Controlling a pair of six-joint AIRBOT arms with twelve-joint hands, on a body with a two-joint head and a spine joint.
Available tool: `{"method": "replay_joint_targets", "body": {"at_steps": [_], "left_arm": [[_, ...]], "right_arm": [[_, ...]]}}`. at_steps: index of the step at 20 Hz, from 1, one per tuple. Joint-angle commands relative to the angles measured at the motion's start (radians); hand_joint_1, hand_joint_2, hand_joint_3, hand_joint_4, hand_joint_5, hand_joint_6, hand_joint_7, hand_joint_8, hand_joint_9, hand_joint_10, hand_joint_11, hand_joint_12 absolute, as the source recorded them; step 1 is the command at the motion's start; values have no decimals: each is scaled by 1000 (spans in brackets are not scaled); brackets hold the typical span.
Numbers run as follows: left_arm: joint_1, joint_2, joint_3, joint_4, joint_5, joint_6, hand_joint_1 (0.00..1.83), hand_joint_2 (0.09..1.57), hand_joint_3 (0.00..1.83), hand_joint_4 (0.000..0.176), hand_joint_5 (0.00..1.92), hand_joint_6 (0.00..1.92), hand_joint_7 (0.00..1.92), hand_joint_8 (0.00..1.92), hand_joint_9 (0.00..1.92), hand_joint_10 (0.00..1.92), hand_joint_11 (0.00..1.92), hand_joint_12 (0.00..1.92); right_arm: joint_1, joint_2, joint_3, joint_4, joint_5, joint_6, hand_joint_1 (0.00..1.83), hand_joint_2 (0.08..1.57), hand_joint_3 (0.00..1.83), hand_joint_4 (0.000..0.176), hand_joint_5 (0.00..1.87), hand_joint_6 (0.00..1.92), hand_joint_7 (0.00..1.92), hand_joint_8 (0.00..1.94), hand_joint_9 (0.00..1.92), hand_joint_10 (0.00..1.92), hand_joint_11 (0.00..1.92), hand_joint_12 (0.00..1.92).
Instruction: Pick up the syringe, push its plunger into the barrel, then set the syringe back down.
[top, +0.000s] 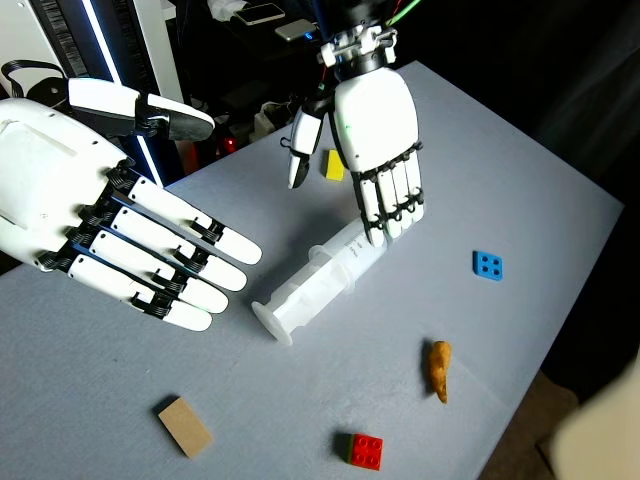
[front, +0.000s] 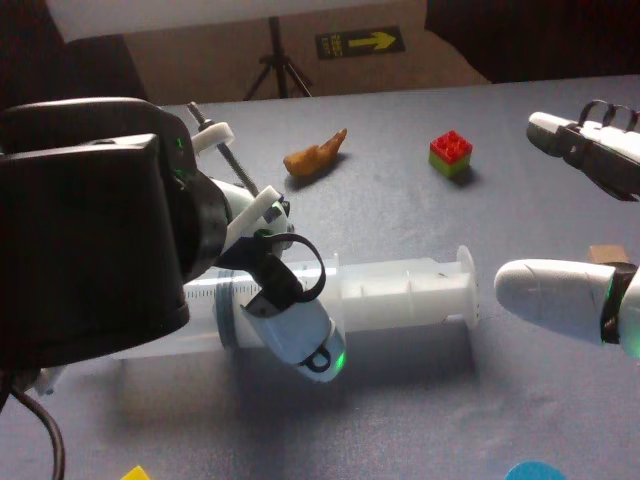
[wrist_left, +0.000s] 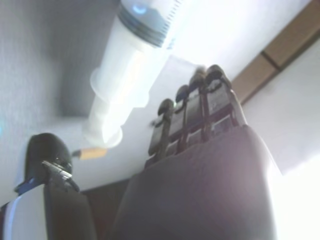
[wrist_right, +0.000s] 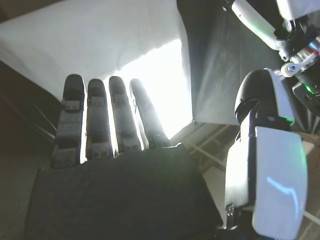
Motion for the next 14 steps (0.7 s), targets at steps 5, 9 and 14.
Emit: {"method": "replay_joint_targets", "body": {"at_steps": [5,9,14], "left_arm": [[19,-21,36,92,33,2,454,998,0,28,0,0,0,0,0,0,0,0],[54,-31,56,108,57,2,446,991,0,22,0,0,0,0,0,0,0,0],[93,-46,61,128,73,-7,445,989,0,35,0,0,0,0,0,0,0,0]], "right_arm": [[5,2,1,-48,91,9,266,957,0,0,43,3,49,2,32,3,0,220],[5,2,1,-48,91,10,241,959,1,0,43,0,50,0,33,0,0,231],[5,2,1,-48,91,13,247,962,1,0,45,0,47,0,25,1,0,185]]}}
